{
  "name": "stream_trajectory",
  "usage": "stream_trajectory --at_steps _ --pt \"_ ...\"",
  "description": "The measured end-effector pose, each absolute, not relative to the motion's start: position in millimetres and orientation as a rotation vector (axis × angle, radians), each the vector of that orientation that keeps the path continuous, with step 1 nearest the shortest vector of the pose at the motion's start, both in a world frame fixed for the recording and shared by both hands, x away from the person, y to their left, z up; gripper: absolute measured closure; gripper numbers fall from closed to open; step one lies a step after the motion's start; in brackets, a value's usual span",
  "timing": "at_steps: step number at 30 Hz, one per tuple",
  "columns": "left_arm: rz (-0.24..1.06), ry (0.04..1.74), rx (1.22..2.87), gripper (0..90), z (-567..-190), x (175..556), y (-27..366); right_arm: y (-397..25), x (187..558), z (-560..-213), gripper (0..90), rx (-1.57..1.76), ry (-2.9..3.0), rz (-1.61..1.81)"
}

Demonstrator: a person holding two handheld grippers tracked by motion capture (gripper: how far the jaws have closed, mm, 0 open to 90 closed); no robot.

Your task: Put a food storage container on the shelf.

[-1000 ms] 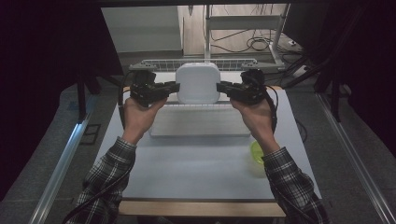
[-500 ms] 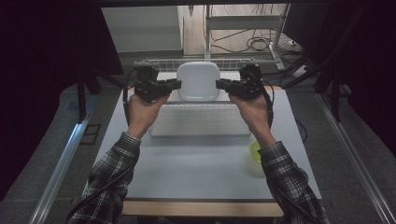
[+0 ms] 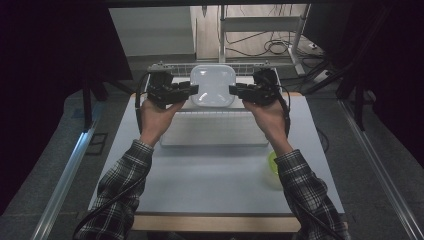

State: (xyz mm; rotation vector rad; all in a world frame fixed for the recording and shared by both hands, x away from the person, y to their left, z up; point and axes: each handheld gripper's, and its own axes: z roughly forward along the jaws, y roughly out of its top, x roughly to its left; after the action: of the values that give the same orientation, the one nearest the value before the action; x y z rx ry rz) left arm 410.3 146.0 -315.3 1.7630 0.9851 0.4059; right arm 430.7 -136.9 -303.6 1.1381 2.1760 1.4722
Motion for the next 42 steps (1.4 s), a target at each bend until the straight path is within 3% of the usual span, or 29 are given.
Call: stream_trajectory --at_steps 17,35,42 --pt "0.481 1.001 1.793 50.2 -318.9 423.1 140.3 -129.9 440.5 -307.2 56.4 1.119 2.162 1.431" --pt "0.448 1.026 1.754 40.3 -319.4 442.1 143.9 -126.9 456.5 -304.6 49.0 1.137 2.103 1.395" --pt "0.453 0.996 1.757 29.3 -319.4 441.5 142.1 -128.3 459.8 -304.5 42.9 1.139 2.097 1.402"
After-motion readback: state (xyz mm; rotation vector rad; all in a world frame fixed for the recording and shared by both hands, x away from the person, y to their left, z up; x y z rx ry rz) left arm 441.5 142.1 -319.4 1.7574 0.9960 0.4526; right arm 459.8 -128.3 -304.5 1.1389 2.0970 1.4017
